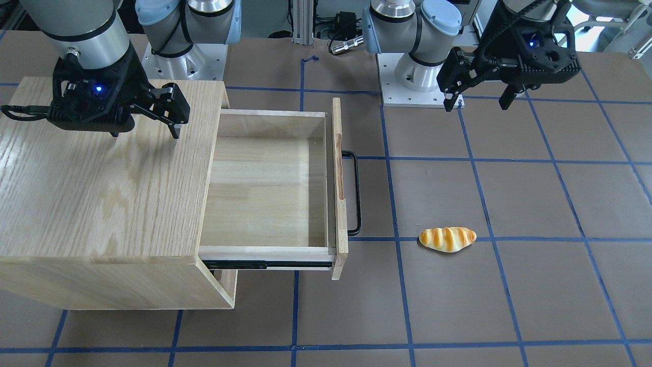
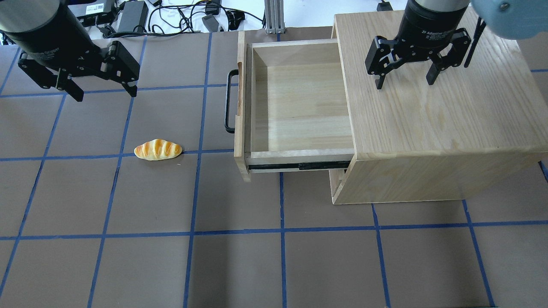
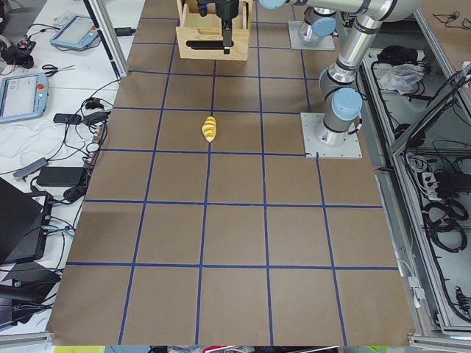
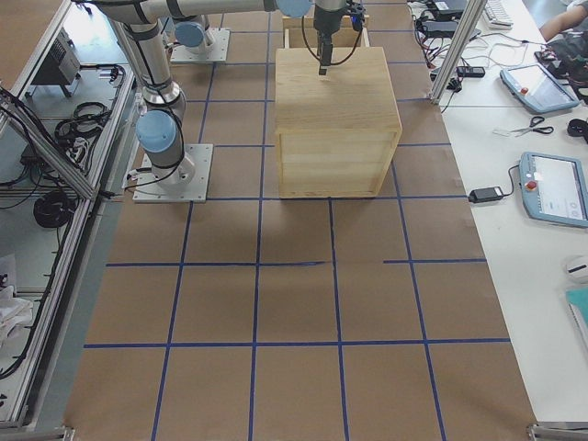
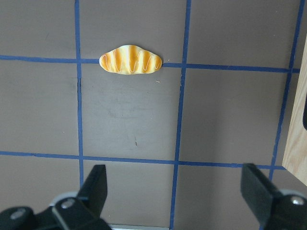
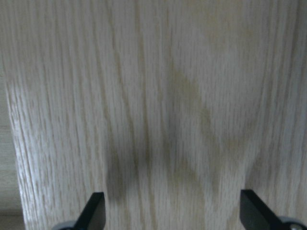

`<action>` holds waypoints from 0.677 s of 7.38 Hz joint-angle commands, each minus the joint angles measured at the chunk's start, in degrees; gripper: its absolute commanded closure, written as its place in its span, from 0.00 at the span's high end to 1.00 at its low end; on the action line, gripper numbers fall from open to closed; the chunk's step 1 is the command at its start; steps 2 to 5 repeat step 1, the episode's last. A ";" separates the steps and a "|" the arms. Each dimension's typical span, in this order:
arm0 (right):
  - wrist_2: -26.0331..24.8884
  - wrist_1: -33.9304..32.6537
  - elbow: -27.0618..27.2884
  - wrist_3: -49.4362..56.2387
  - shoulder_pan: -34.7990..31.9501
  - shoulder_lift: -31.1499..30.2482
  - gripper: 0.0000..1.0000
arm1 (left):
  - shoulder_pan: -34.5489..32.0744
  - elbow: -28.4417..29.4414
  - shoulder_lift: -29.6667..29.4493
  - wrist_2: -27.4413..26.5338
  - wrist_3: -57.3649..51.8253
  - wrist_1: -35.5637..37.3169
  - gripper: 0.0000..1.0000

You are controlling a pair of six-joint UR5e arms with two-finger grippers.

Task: Open upper drawer

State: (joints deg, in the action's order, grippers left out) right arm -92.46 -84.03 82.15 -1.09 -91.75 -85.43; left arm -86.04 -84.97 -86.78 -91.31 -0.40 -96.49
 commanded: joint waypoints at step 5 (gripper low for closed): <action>0.00 0.00 -0.06 0.04 0.00 0.00 1.00 | 0.00 0.07 0.03 0.08 0.13 -0.01 1.00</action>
